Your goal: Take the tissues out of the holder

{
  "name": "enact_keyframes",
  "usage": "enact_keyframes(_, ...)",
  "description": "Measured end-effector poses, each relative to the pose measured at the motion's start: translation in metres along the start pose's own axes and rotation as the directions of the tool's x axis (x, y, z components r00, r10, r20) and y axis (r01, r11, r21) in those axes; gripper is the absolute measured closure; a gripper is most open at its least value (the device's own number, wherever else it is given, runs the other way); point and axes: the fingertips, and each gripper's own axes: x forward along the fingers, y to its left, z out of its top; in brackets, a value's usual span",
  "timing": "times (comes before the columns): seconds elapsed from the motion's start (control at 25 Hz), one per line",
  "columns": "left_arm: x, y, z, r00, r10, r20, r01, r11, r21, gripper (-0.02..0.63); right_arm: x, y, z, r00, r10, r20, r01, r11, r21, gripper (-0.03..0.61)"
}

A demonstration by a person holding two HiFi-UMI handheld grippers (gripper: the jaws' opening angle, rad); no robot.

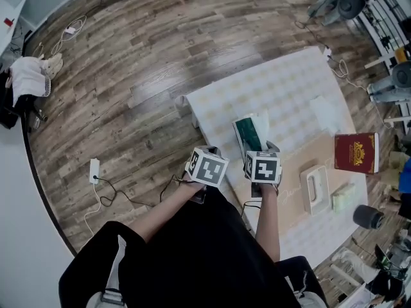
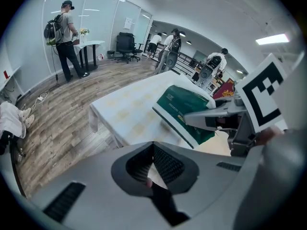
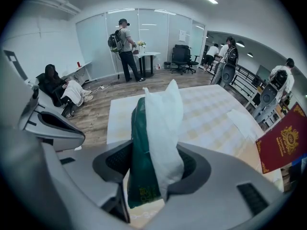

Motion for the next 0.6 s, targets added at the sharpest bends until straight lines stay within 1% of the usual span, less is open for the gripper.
enact_keyframes(0.32, 0.015, 0.001, 0.038, 1.000, 0.013, -0.001, -0.013, 1.000, 0.012, 0.613, 0.019, -0.010, 0.028, 1.000, 0.026, 0.004, -0.026, 1.000, -0.018, 0.347)
enact_keyframes(0.6, 0.028, -0.001, 0.054, 1.000, 0.012, -0.015, -0.011, 0.999, 0.031, 0.612, 0.028, -0.019, 0.037, 1.000, 0.029, 0.011, -0.029, 0.999, 0.012, 0.347)
